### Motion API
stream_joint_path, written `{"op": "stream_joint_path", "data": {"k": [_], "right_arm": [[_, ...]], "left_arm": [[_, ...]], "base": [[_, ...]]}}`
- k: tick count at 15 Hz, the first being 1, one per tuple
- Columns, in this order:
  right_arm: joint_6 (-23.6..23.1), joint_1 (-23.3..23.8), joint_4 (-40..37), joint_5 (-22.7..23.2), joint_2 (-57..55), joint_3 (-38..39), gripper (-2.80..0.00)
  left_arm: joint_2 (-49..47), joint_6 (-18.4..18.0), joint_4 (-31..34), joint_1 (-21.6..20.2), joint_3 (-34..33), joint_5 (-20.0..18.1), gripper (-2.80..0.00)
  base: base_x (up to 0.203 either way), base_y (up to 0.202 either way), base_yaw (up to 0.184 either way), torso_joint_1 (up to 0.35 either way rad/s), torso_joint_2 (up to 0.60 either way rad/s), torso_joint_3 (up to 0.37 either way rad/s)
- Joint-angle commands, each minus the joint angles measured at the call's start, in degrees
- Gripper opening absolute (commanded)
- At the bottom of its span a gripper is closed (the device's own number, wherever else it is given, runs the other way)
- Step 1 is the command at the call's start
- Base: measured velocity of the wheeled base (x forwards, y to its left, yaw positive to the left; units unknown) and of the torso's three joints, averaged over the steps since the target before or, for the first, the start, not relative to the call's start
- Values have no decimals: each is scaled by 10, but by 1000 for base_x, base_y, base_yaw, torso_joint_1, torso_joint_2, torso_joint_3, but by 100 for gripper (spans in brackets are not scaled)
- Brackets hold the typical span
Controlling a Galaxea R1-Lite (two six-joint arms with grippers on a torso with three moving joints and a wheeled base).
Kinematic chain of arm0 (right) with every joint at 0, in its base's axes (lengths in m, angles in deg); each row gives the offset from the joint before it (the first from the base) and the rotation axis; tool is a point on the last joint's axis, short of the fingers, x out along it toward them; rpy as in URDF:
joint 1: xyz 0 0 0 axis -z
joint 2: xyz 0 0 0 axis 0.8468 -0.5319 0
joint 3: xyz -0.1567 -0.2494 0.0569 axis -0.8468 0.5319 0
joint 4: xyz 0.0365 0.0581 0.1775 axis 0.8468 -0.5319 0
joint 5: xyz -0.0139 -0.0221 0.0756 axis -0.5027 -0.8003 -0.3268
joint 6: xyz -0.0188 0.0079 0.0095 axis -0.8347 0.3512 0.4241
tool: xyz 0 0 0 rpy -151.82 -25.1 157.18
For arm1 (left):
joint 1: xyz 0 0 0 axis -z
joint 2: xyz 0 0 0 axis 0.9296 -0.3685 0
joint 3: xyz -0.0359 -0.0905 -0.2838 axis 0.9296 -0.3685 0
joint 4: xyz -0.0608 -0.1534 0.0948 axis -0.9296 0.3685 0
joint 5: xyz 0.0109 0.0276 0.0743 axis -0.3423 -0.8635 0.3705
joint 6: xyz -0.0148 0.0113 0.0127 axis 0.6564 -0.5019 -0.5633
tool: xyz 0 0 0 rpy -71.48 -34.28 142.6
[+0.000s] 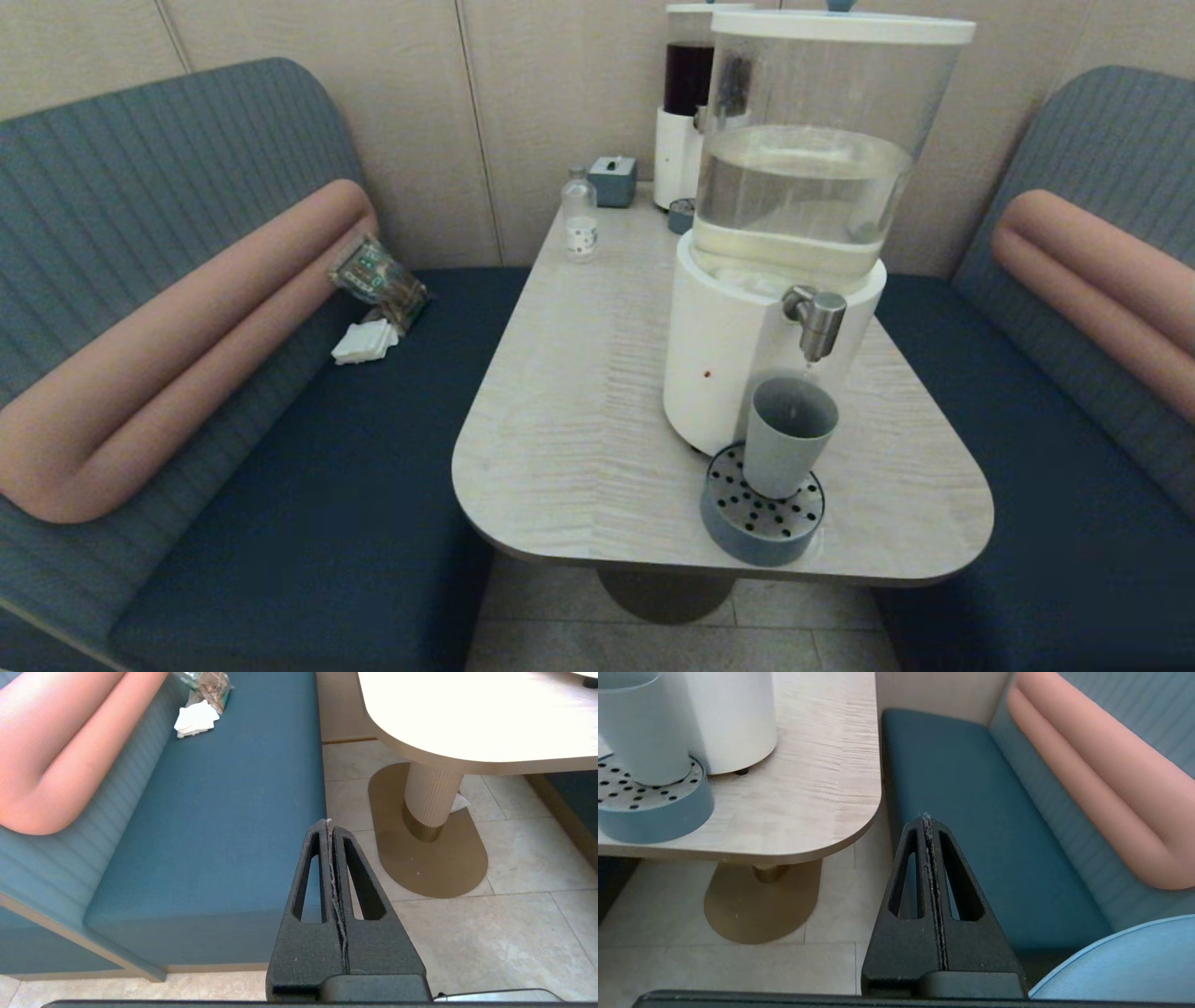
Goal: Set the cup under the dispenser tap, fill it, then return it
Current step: Turn off the faucet
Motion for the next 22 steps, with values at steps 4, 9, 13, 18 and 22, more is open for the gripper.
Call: {"op": "stream_joint_path", "data": {"k": [4,9,13,18,22], "right_arm": [[2,-3,42,15,79,75,-280],[-5,-3,84,74,79,140,-280],[-2,-3,78,115,79,145,-280],[42,-3,11,118,77,135,-280],[69,-4,12,111,76,135,-280]], "left_arm": [[0,0,0,0,0,0,-280],[0,0,0,-1,0,0,-280],[0,0,0,-1,0,0,-280],[0,0,0,-1,0,0,-280],[0,0,0,0,0,0,-280]], "base": [[0,0,0,0,0,0],[0,0,0,0,0,0],[0,0,0,0,0,0],[0,0,0,0,0,0],[0,0,0,0,0,0]]}}
